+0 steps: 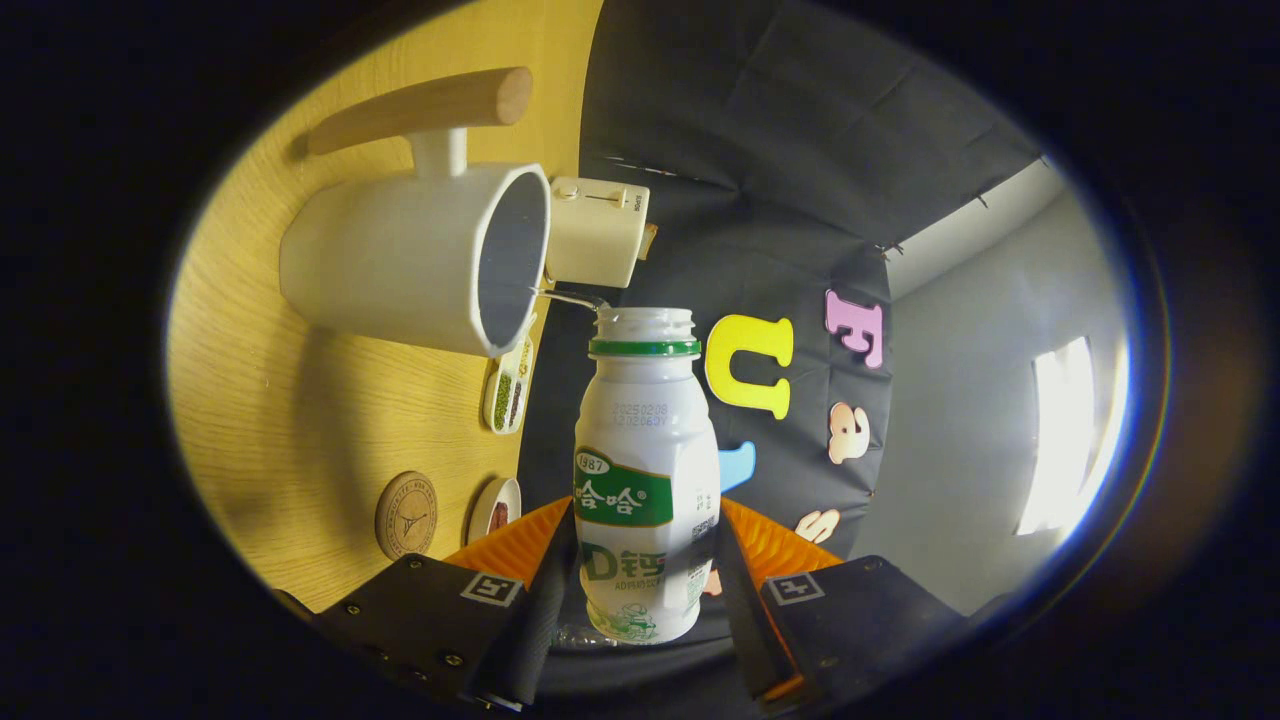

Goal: Take the bottle from table, then pour the juice into the cup, finally place the bottle on the coaster

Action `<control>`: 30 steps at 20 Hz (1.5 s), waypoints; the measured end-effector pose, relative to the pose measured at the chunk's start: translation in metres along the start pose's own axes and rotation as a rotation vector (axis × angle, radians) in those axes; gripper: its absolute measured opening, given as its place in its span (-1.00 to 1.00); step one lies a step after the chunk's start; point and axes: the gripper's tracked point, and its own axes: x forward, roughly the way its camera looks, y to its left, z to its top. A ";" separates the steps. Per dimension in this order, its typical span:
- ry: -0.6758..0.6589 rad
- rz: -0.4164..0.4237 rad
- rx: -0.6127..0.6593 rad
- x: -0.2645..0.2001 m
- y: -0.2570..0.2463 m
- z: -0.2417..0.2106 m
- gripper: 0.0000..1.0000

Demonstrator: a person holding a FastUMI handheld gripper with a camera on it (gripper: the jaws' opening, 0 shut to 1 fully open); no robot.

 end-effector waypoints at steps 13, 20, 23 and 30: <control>0.000 -0.010 -0.030 0.001 0.000 -0.003 0.48; -0.012 -0.028 -0.065 0.000 0.002 -0.001 0.47; -0.016 -0.034 -0.073 0.002 0.003 -0.001 0.48; -0.024 -0.038 -0.102 0.001 0.004 -0.001 0.47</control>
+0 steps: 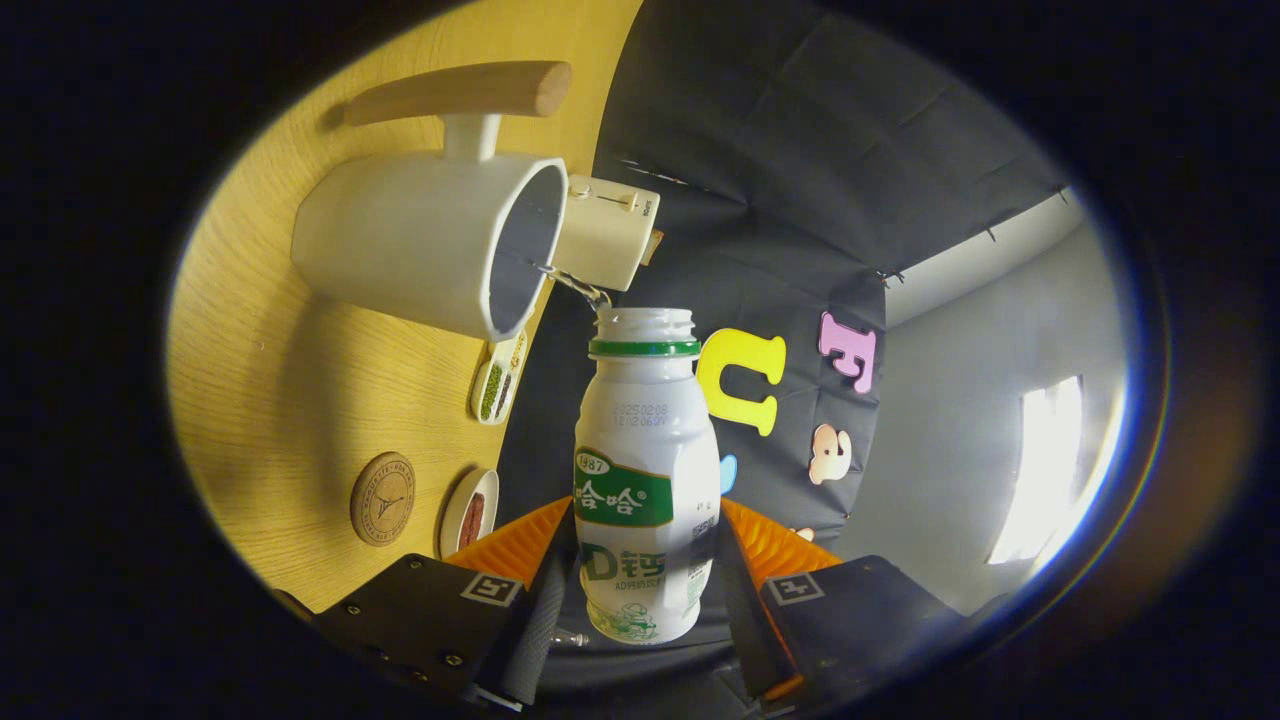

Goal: Take the bottle from table, then pour the juice into the cup, finally place the bottle on the coaster

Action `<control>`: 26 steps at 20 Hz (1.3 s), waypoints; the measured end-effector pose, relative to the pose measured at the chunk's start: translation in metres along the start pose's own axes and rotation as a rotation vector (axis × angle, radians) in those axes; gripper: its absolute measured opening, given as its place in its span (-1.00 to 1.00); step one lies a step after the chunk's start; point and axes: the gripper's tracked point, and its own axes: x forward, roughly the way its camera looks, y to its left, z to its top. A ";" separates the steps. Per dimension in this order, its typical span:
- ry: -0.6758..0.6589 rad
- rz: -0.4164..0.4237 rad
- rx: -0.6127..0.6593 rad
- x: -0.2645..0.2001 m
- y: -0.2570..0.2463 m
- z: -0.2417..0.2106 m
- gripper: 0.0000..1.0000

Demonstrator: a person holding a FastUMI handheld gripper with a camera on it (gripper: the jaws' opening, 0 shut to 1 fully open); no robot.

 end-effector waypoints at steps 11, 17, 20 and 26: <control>-0.015 -0.015 -0.052 0.002 -0.001 -0.001 0.48; -0.022 -0.018 -0.077 0.004 -0.002 -0.001 0.47; -0.024 -0.020 -0.086 0.003 -0.002 -0.001 0.47; -0.036 -0.027 -0.122 0.001 -0.003 0.003 0.47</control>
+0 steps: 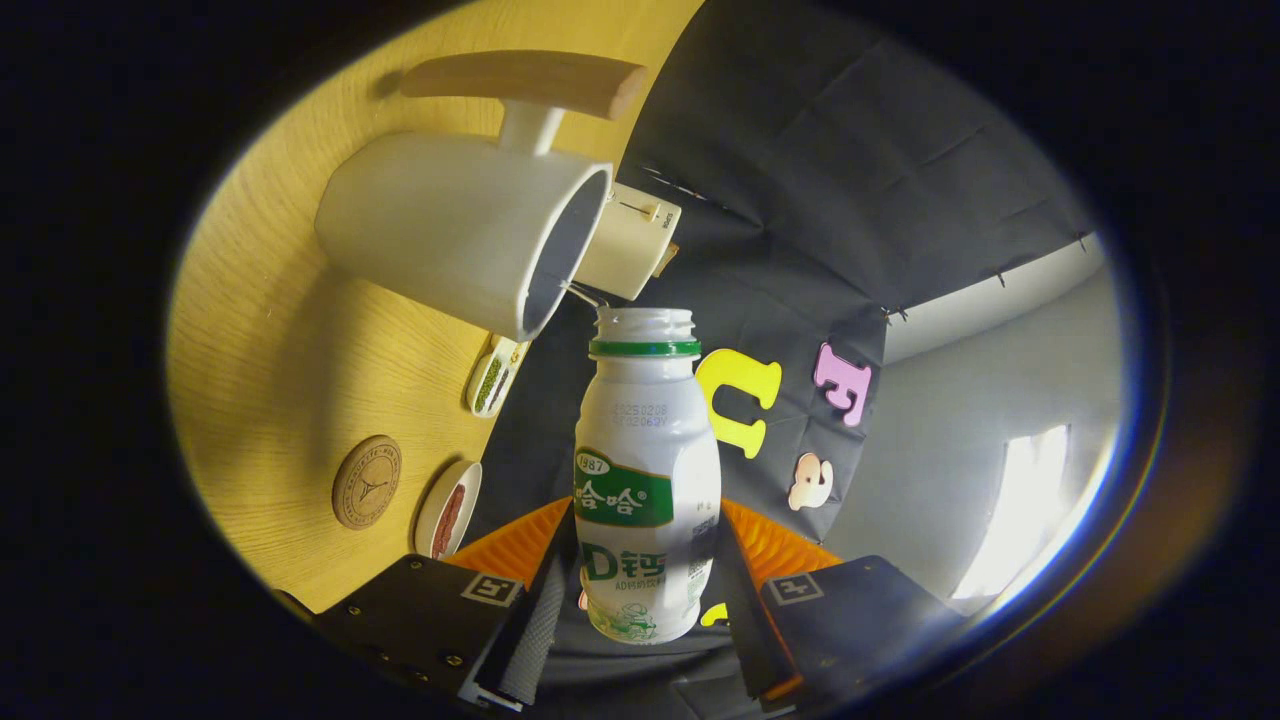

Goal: Take the bottle from table, then pour the juice into the cup, finally place the bottle on the coaster

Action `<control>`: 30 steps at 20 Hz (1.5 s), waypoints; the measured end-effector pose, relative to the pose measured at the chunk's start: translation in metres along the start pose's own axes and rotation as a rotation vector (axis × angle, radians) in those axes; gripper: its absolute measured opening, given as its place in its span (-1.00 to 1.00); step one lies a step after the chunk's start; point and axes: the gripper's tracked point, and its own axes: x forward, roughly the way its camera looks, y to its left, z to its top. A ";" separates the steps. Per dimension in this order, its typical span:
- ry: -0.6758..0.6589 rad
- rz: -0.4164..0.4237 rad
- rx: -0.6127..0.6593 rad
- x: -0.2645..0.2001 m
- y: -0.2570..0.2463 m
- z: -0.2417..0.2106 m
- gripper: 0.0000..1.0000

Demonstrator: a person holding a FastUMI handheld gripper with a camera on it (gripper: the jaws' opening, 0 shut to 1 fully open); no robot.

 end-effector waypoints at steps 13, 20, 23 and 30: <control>-0.031 -0.014 -0.069 0.000 -0.004 0.004 0.47; -0.043 -0.012 -0.097 -0.003 -0.005 0.009 0.47; -0.048 -0.014 -0.114 -0.004 -0.003 0.011 0.47; -0.049 -0.017 -0.140 -0.002 -0.002 0.012 0.47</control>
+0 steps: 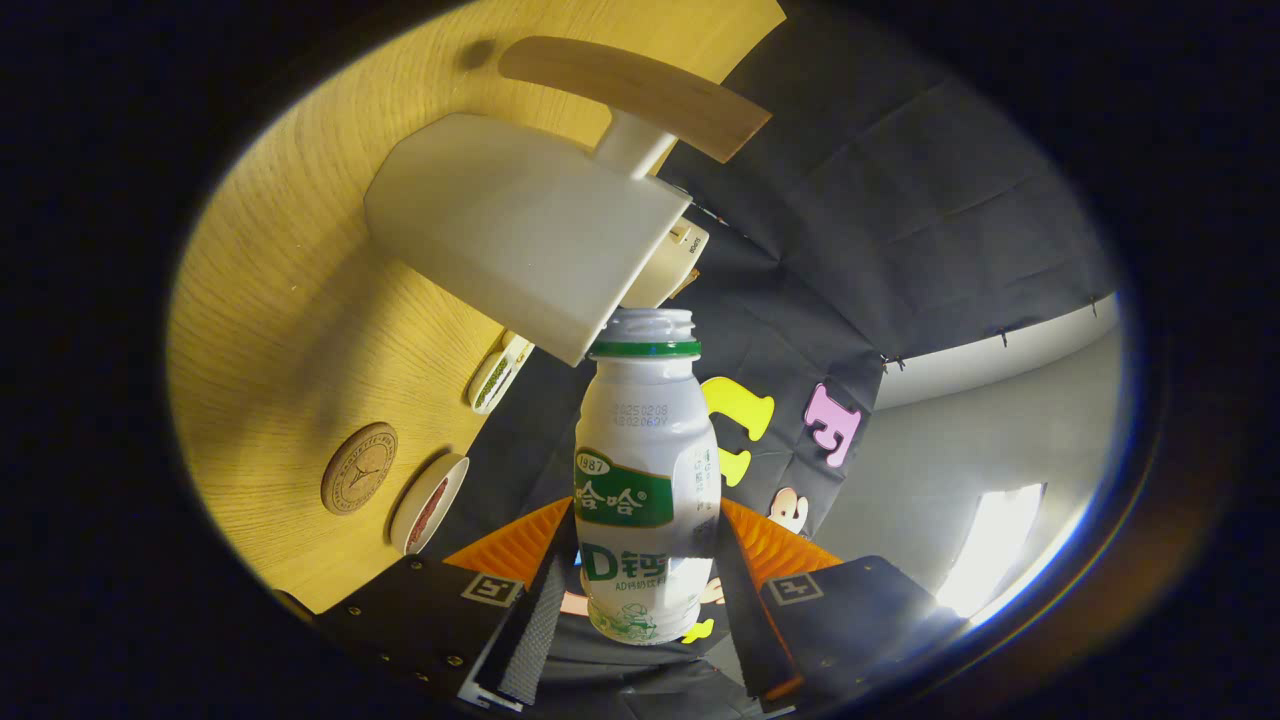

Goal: Take the bottle from table, then pour the juice into the cup, finally place the bottle on the coaster

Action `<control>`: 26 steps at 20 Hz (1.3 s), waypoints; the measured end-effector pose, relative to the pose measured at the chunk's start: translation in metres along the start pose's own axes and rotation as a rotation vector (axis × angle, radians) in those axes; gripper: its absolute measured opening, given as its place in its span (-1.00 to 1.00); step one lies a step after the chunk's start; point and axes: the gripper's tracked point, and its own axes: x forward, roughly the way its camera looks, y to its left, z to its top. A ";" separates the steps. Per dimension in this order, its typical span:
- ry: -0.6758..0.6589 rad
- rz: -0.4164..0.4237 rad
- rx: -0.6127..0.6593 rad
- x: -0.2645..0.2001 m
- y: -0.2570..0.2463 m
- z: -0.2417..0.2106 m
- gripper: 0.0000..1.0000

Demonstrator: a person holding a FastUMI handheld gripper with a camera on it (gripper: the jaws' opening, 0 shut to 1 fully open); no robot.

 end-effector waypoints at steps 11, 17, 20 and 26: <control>0.048 0.068 0.292 0.002 0.013 -0.018 0.48; 0.078 0.143 0.602 0.003 0.015 -0.024 0.48; 0.090 0.181 0.781 0.006 0.018 -0.025 0.48; 0.119 0.215 1.120 0.020 0.026 -0.027 0.48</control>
